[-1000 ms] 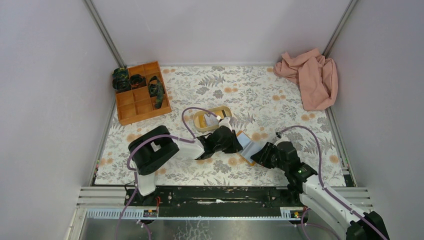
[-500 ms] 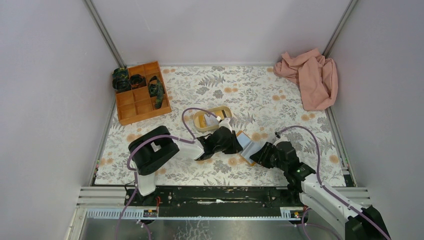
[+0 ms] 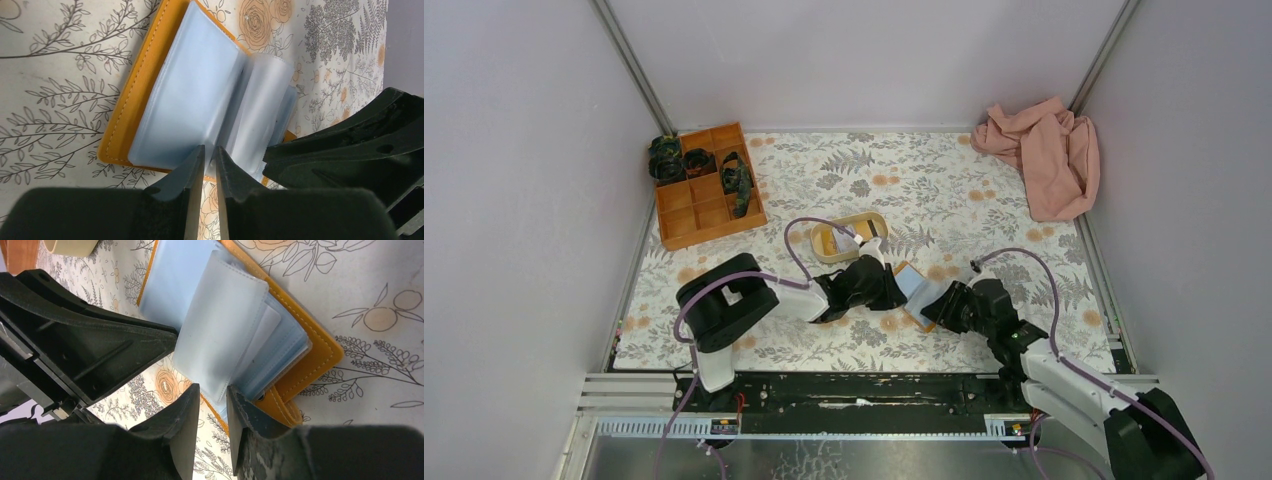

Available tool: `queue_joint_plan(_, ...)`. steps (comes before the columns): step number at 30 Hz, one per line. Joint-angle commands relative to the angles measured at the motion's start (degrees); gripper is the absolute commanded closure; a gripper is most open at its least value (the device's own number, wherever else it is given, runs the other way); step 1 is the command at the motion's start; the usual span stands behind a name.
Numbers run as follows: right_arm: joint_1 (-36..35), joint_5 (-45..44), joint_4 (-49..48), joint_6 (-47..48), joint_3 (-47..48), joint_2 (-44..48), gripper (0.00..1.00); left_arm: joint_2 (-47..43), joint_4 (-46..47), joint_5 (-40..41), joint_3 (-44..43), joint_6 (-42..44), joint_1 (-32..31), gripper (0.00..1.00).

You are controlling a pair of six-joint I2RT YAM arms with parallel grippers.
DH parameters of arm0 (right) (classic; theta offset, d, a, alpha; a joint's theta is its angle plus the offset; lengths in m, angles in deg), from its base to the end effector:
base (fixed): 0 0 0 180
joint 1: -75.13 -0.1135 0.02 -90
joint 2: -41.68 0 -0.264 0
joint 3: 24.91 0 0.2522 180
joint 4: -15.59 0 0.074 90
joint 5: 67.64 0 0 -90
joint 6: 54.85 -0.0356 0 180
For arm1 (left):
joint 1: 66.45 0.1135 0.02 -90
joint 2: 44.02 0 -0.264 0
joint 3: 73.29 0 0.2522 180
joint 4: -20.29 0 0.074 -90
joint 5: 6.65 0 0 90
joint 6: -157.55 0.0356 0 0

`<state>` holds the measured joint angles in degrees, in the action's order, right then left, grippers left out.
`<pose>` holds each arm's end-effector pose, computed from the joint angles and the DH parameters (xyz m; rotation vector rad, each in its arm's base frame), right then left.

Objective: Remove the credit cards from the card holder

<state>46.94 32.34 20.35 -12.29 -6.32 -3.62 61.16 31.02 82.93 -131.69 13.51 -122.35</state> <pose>0.1316 0.0775 0.1309 0.2693 2.2506 0.9340 0.1963 -0.2903 0.1200 0.0437 2.4165 -1.0124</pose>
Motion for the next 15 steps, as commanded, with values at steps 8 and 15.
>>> queue_joint_plan(8,-0.3,-1.11,-7.3,1.26,4.65,-8.38,0.66,-0.37,-6.88,-0.36,4.19,1.16,-0.74,0.78)
queue_joint_plan(15,-0.39,-1.2,-6.45,2.0,6.69,-8.29,0.66,0.56,-6.01,-0.92,4.15,1.05,-0.64,0.78)
